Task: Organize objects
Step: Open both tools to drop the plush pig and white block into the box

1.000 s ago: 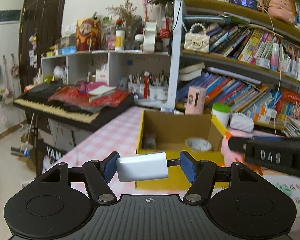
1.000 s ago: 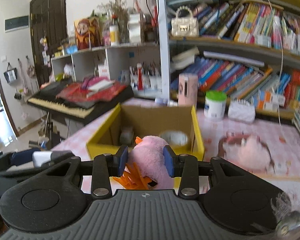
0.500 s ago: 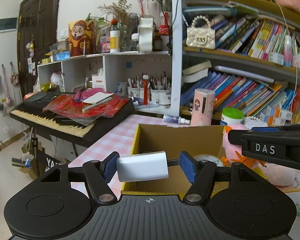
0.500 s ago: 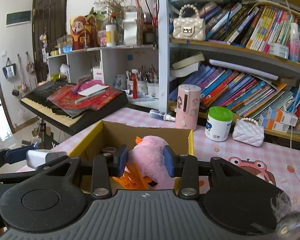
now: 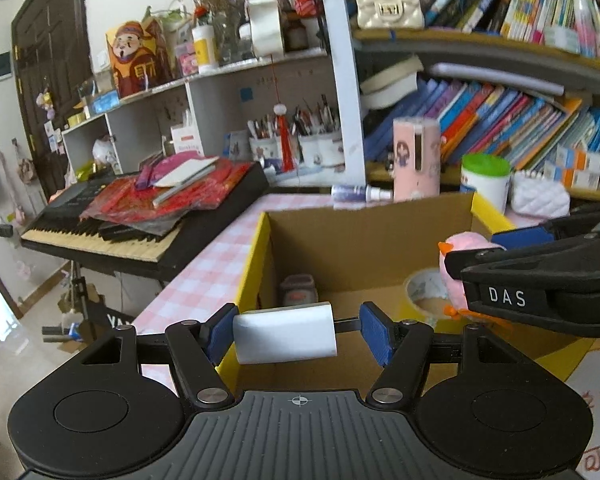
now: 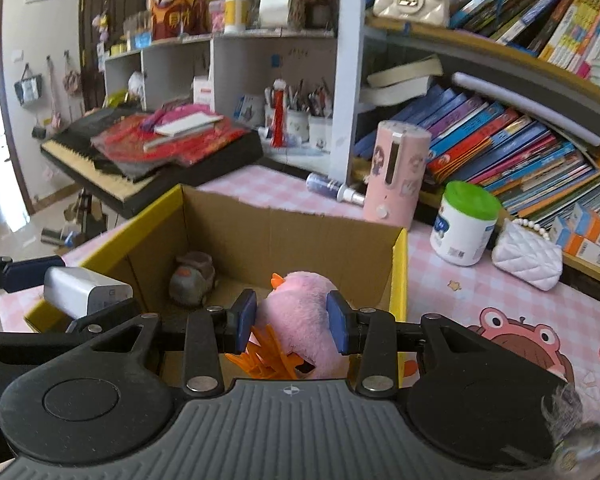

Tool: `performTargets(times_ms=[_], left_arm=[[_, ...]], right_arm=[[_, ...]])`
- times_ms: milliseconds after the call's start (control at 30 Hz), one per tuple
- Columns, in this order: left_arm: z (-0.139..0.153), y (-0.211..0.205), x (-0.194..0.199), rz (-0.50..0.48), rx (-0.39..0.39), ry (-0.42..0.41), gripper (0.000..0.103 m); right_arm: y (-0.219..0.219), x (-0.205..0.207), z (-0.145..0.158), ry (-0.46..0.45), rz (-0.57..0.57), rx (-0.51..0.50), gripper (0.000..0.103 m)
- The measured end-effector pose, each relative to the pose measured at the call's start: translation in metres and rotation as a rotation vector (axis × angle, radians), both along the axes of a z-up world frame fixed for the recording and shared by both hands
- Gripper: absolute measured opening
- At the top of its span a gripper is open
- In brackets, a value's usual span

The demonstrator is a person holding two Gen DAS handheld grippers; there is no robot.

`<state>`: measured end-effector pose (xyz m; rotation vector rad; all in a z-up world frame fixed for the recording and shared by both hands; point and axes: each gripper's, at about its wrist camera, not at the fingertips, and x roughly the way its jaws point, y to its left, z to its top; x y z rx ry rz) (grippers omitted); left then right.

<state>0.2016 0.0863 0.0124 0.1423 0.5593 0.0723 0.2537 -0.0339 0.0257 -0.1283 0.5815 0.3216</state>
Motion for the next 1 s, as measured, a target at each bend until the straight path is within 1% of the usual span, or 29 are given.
performTargets(times_ms=[133, 200, 300, 367, 500, 667, 700, 767, 833, 900, 967, 1000], left_arm=[[-0.012, -0.001, 0.006, -0.002, 0.001, 0.051, 0.066], [-0.015, 0.002, 0.008, 0.011, -0.037, 0.067, 0.066], [-0.015, 0.001, 0.009, 0.011, -0.036, 0.071, 0.066], [-0.016, 0.001, 0.009, 0.009, -0.036, 0.071, 0.067], [-0.014, 0.0, 0.008, 0.016, -0.033, 0.069, 0.069], [-0.007, 0.0, 0.0, 0.01, -0.028, 0.034, 0.074], [-0.005, 0.0, -0.003, 0.009, -0.032, 0.025, 0.075], [0.0, 0.001, -0.007, 0.013, -0.034, 0.004, 0.081], [0.006, 0.003, -0.014, 0.019, -0.038, -0.029, 0.082], [0.012, 0.006, -0.021, 0.024, -0.051, -0.054, 0.082], [0.017, 0.009, -0.029, 0.04, -0.062, -0.081, 0.087], [0.019, 0.011, -0.034, 0.05, -0.068, -0.095, 0.088]], right_arm=[[0.003, 0.01, -0.012, 0.036, 0.026, -0.027, 0.036], [0.005, 0.013, -0.018, 0.062, 0.034, -0.038, 0.036], [0.007, 0.017, -0.026, 0.106, 0.046, -0.054, 0.036], [0.009, 0.016, -0.029, 0.099, 0.051, -0.074, 0.036], [0.008, 0.017, -0.028, 0.108, 0.047, -0.068, 0.037], [0.004, 0.014, -0.023, 0.118, 0.013, -0.039, 0.038], [0.003, 0.012, -0.021, 0.114, 0.006, -0.035, 0.039], [0.001, 0.009, -0.016, 0.101, -0.01, -0.024, 0.041], [-0.002, 0.003, -0.009, 0.084, -0.03, -0.004, 0.042], [-0.004, -0.003, -0.002, 0.064, -0.054, 0.011, 0.047], [-0.008, -0.013, 0.005, 0.037, -0.08, 0.026, 0.05], [-0.009, -0.017, 0.008, 0.025, -0.091, 0.03, 0.052]])
